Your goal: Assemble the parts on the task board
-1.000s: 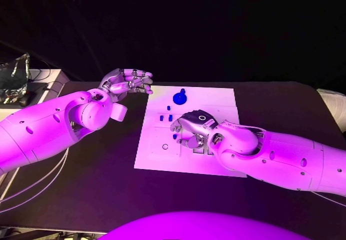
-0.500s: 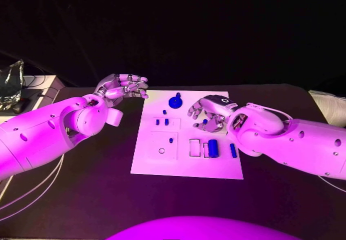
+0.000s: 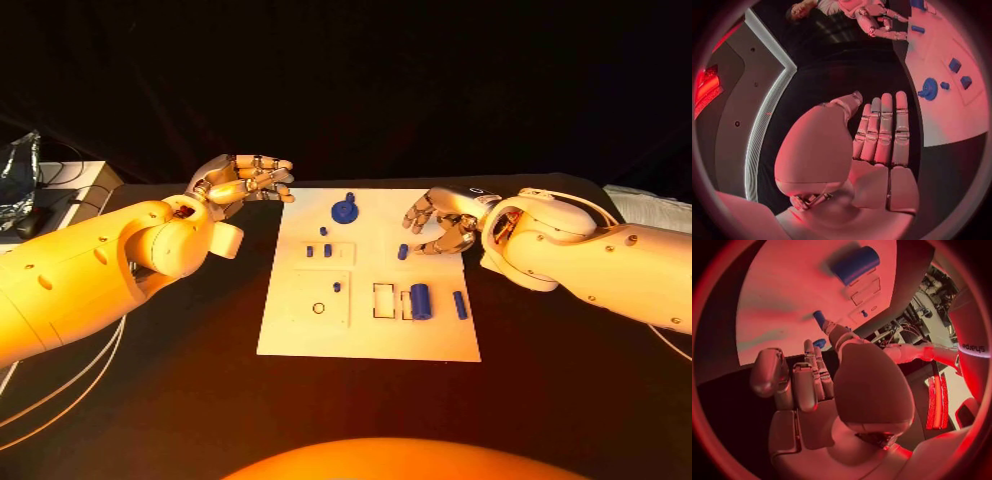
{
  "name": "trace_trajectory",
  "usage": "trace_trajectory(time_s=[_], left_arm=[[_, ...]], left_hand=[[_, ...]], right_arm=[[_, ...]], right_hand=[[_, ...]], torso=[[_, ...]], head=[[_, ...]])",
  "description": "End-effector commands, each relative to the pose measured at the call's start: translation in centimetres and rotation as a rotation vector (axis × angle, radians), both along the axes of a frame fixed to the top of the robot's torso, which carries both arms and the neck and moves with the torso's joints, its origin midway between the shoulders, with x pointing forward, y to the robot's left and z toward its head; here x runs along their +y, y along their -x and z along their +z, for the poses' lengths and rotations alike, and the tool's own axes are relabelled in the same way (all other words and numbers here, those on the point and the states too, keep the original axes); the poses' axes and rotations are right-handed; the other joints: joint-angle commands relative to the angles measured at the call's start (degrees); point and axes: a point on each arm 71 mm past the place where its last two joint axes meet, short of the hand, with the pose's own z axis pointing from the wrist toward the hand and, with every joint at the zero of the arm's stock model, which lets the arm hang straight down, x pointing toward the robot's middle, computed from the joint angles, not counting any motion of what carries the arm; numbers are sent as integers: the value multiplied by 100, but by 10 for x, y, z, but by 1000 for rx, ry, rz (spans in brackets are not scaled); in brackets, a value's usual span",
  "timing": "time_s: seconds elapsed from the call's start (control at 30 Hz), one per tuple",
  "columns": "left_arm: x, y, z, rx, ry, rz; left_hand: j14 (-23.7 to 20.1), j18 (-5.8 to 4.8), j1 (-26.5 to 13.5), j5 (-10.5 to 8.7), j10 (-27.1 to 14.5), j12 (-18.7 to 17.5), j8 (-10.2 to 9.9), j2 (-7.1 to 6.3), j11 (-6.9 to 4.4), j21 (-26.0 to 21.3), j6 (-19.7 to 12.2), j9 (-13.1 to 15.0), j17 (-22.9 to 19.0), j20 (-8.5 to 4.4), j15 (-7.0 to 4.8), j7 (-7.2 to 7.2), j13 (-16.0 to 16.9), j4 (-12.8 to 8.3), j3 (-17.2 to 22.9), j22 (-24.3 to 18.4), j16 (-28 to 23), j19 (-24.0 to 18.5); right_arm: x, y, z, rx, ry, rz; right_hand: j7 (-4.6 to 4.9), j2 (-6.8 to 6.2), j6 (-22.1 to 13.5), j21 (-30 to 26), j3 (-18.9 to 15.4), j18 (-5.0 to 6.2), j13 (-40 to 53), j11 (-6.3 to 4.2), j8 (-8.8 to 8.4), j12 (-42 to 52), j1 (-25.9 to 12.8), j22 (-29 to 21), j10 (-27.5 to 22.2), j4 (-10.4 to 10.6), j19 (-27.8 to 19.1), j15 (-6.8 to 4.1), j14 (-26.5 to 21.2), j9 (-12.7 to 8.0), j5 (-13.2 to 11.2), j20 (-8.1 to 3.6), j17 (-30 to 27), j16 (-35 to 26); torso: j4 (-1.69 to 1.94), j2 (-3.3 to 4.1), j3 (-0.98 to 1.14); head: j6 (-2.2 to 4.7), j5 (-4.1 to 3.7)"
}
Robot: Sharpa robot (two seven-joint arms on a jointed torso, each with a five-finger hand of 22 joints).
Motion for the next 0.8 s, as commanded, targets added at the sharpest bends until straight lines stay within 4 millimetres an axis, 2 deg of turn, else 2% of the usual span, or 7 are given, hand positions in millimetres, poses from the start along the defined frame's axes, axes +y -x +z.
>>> trace_trajectory(time_s=[0.03, 0.2, 0.43, 0.53, 0.6, 0.7, 0.8], left_arm=[[-2, 1, 1, -5, 11, -19], [-2, 1, 1, -5, 11, -18], [-1, 1, 1, -5, 10, -17], [-1, 1, 1, -5, 9, -17], [-1, 1, 1, -5, 9, -17], [0, 1, 1, -4, 9, -16], [0, 1, 1, -4, 8, -16]], left_hand=[[-39, 43, -50, 3, -43, -38, -24, 3, 6, -39, 0, -6, 9, 0, -16, 26, 3, 3, -27, -7, 21, -55], [-39, 43, -50, 3, -43, -38, -24, 3, 6, -39, 0, -6, 9, 0, -16, 26, 3, 3, -27, -7, 21, -55], [-45, 45, -55, 4, -46, -37, -25, 2, 5, -44, 0, -9, 17, 3, -15, 26, 4, 7, -33, -9, 26, -55], [-45, 45, -55, 4, -46, -37, -25, 2, 5, -44, 0, -9, 17, 3, -15, 26, 4, 7, -33, -9, 26, -55], [-45, 45, -55, 4, -46, -37, -25, 2, 5, -44, 0, -9, 17, 3, -15, 26, 4, 7, -33, -9, 26, -55], [-47, 46, -55, 4, -45, -36, -25, 5, 5, -45, 2, -10, 21, 3, -15, 26, 5, 8, -32, -9, 29, -55], [-47, 46, -55, 4, -45, -36, -25, 5, 5, -45, 2, -10, 21, 3, -15, 26, 5, 8, -32, -9, 29, -55]], right_arm=[[5, 2, -5, 7, 94, 73], [10, 2, -8, -6, 116, 89], [17, 3, -12, -21, 131, 99], [19, 2, -13, -39, 125, 88], [21, 2, -14, -50, 121, 84], [24, 3, -16, -57, 117, 85], [27, 5, -17, -54, 117, 92]], right_hand=[[-55, 61, -11, -34, -233, 71, 1, 7, 2, 59, 103, 234, -60, 49, -17, 44, 193, -27, 14, 22, 5, 41], [-48, 142, 41, 12, -343, 63, 14, -6, 31, 130, 203, 259, -14, 95, 8, 37, 174, -43, 27, 18, -60, 6], [-18, 222, 191, 90, -263, 48, 22, -39, 93, 234, 263, 300, 123, 178, 50, 9, 177, -61, 31, -4, -61, 3], [52, 273, 299, 128, -78, 41, 7, -55, 121, 267, 230, 324, 195, 318, 74, -10, 179, -93, 26, -20, -89, -8], [71, 311, 427, 164, 180, 30, -9, -42, 158, 275, 259, 346, 270, 403, 91, -15, 183, -114, -72, -19, -91, -6], [71, 178, 570, 244, 630, 17, -19, -59, 183, 235, 237, 397, 426, 522, 122, -19, 189, -161, -135, -28, -95, 1], [39, 118, 686, 310, 835, 7, -11, -92, 232, 231, 205, 435, 562, 560, 143, -43, 195, -159, -138, -45, -86, 11]], torso=[[0, 8, -1], [9, 23, 2], [8, 20, -10], [2, 18, -6], [3, 17, -2], [0, 12, -2], [2, 11, -3]], head=[[0, 3], [-4, 1], [-27, 8], [-39, 16], [-44, 18], [-60, 27], [-72, 24]])
